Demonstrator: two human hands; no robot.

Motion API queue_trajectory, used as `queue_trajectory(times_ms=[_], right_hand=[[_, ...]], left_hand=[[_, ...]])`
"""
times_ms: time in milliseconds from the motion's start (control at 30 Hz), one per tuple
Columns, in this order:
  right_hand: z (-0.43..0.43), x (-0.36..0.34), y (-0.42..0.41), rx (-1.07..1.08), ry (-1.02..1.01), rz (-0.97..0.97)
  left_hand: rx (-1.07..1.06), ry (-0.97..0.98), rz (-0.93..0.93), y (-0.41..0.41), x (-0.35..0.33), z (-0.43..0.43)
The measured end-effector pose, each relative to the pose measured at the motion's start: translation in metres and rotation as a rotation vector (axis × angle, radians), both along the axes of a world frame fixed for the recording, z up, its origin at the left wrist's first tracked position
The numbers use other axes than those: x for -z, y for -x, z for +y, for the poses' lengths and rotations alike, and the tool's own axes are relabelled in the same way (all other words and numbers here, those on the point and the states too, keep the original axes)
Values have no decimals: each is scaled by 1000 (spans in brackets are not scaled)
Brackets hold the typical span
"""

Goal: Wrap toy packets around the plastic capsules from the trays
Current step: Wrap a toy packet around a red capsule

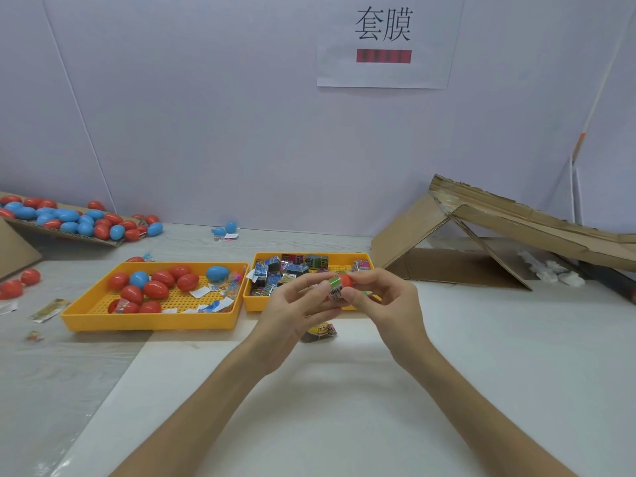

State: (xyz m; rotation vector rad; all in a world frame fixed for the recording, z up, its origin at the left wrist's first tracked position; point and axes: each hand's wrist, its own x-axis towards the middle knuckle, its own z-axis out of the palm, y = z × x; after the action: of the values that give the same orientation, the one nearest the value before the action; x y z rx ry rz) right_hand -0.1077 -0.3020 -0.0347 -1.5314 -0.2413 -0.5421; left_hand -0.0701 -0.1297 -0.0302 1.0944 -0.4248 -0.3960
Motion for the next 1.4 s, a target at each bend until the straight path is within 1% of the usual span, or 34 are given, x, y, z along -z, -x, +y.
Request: queue_trajectory(times_ms=[133, 267, 367, 433, 500, 600, 767, 1100, 1333, 1400], right_hand=[[0, 2, 0, 31, 86, -9], [-1, 1, 1, 91, 100, -23], [1, -2, 3, 27, 59, -17], [4, -1, 2, -5, 88, -14], [5, 0, 1, 2, 111, -17], [2, -1, 1, -6, 80, -21], [1, -1, 2, -67, 78, -23], [2, 2, -1, -84, 1, -61], [1, 5, -2, -73, 15, -65], [2, 6, -1, -32, 58, -85]], left_hand=[[-47, -66, -65, 1, 2, -2], [-33, -50, -10, 3, 2, -4], [27, 16, 48, 3, 1, -3], [49, 41, 65, 2, 0, -2], [63, 46, 67, 2, 0, -1], [88, 23, 33, 3, -1, -1], [52, -4, 9, 6, -2, -2], [36, -1, 27, 6, 0, -3], [20, -27, 14, 7, 0, -2], [-6, -43, -7, 7, 0, -3]])
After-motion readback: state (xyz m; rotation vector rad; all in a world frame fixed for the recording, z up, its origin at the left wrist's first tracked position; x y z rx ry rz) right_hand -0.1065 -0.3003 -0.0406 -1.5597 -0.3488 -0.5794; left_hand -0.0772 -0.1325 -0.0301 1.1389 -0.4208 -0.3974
